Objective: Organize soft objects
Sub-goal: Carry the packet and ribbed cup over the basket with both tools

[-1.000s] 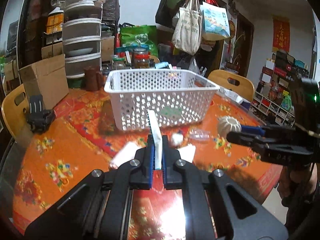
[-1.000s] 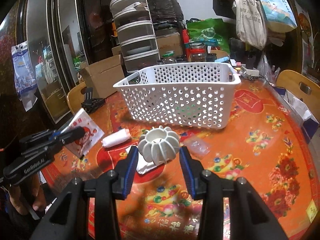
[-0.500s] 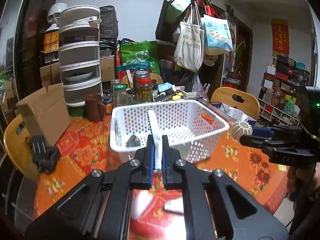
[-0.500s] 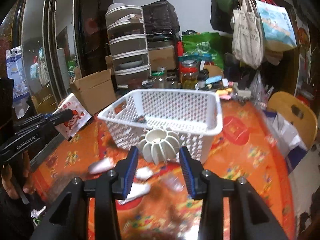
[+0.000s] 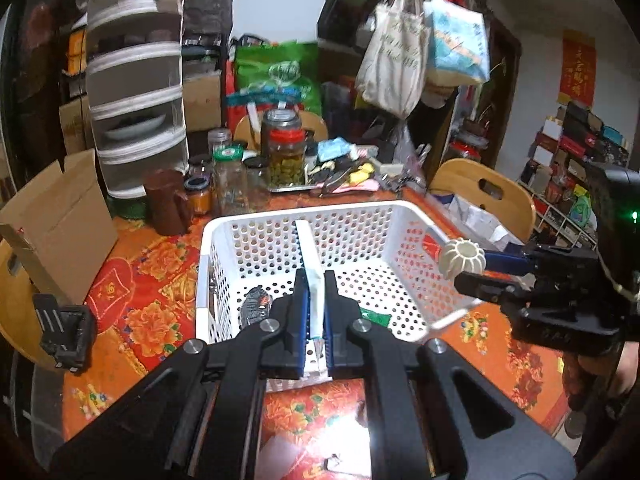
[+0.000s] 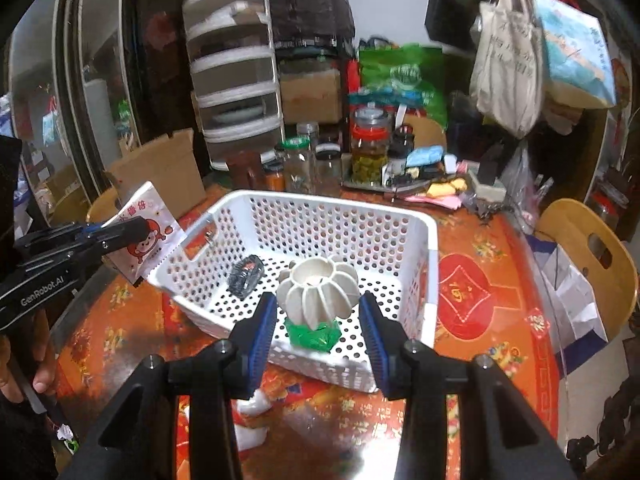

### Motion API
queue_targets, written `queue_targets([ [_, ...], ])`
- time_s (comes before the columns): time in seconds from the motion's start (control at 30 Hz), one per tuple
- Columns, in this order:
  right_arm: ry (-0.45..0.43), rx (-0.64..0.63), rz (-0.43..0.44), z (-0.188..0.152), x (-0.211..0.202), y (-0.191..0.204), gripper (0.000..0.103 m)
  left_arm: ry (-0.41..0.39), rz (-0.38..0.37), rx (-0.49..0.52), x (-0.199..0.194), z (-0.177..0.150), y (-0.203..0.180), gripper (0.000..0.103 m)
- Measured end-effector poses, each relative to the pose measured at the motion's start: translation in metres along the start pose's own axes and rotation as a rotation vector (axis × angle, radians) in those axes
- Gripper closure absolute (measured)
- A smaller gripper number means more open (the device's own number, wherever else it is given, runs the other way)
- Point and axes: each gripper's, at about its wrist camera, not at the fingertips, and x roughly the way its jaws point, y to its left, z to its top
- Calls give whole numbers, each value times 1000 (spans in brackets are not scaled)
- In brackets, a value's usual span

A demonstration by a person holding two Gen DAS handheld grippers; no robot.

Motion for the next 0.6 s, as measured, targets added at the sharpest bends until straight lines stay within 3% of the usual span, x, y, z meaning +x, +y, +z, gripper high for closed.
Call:
queue_targets([
  [0.33,199,-54,-63,14,89,-9,61,182,60,-82,89,6,11,97],
  [0.6,277,-30,-89,8,117,-16,61,295,52,-64,135,-9,5,97],
])
